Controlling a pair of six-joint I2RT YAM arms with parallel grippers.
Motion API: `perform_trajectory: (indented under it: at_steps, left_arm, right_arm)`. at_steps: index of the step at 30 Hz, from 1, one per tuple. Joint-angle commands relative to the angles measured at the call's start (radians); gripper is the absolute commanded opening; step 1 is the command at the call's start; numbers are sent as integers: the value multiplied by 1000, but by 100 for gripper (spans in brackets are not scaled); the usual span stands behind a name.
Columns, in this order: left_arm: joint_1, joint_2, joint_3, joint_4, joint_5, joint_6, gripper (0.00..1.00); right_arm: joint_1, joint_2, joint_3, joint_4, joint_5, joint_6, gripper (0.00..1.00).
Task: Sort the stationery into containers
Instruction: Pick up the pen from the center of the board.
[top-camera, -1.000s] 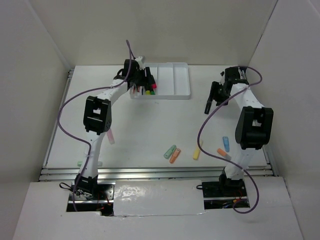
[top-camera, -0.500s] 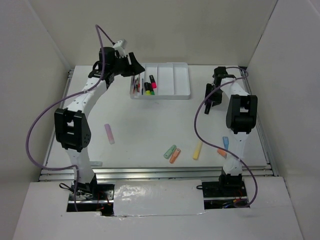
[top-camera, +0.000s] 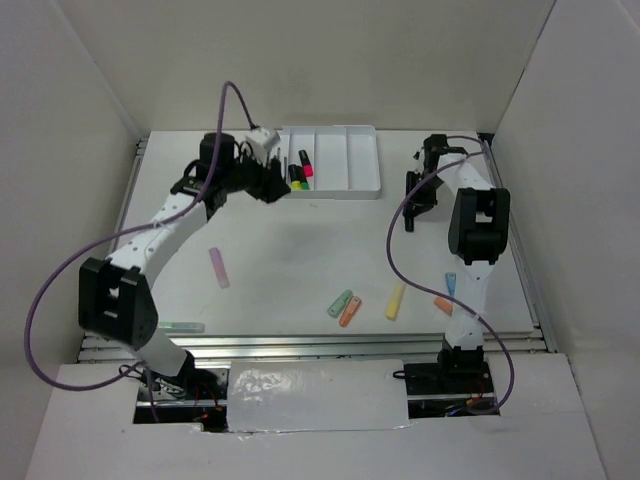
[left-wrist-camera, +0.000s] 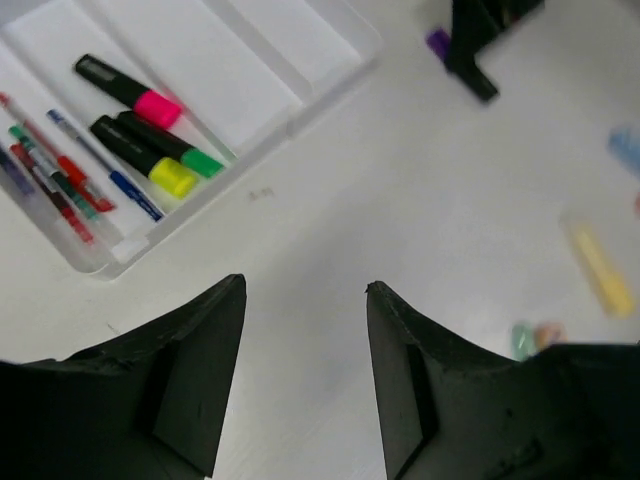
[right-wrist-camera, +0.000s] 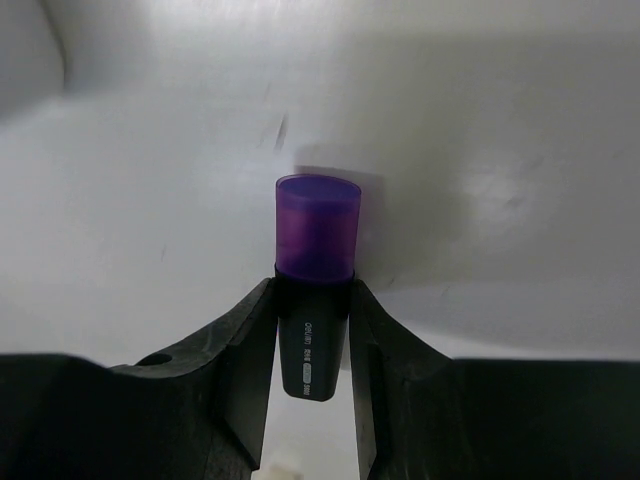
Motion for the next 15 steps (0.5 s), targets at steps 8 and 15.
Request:
perform_trajectory:
  at_steps: [8, 15]
  left_arm:
    - [-298, -212, -231, -92, 77, 855, 59]
    - [-450, -249, -251, -179, 109, 1198, 50]
  right_arm:
    - [95, -333, -311, -182, -755, -142, 0]
    - [185, -388, -426, -191, -874, -167, 0]
